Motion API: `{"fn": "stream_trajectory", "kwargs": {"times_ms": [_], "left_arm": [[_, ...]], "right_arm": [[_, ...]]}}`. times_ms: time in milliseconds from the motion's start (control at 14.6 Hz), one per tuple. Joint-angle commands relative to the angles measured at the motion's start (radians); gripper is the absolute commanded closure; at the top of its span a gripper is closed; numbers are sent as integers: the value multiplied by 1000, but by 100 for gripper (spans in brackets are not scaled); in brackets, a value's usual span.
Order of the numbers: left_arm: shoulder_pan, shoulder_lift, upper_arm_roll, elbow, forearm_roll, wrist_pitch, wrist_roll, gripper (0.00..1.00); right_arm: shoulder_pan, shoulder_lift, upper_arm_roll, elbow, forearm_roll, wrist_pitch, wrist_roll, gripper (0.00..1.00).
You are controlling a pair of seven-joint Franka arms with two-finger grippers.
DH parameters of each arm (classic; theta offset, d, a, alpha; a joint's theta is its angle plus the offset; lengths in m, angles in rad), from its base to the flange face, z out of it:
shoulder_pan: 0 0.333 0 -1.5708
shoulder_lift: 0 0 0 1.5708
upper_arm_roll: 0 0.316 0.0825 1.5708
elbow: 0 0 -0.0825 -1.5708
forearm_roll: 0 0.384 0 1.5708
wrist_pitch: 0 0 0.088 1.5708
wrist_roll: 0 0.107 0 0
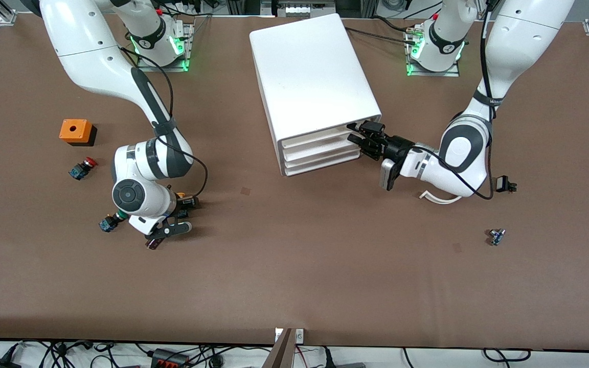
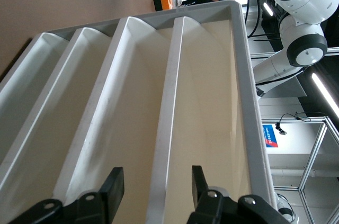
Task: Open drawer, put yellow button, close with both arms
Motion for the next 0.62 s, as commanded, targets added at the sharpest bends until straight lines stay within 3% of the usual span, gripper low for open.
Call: {"fn": "stream_trajectory", "kwargs": {"times_ms": [0, 137, 205, 342, 548], "left_arm": [[-6, -24, -11, -27, -20, 3, 26, 64], [-6, -16, -11, -23, -20, 6, 26, 88], [-8, -16, -11, -21, -19, 10, 26, 97], [-8, -14, -10, -6, -11, 12, 25, 100], [-3, 34, 4, 71, -5, 13, 17, 100]], "right_arm": [[1, 5, -4, 17, 10, 2, 8, 80], [-2, 1, -6, 49, 10, -10, -3, 100], [-2, -1, -7, 63, 10, -13, -3, 100], [6, -7, -10, 113, 7, -51, -1, 100], [-1, -13, -12, 270, 2, -230, -3, 100]]}}
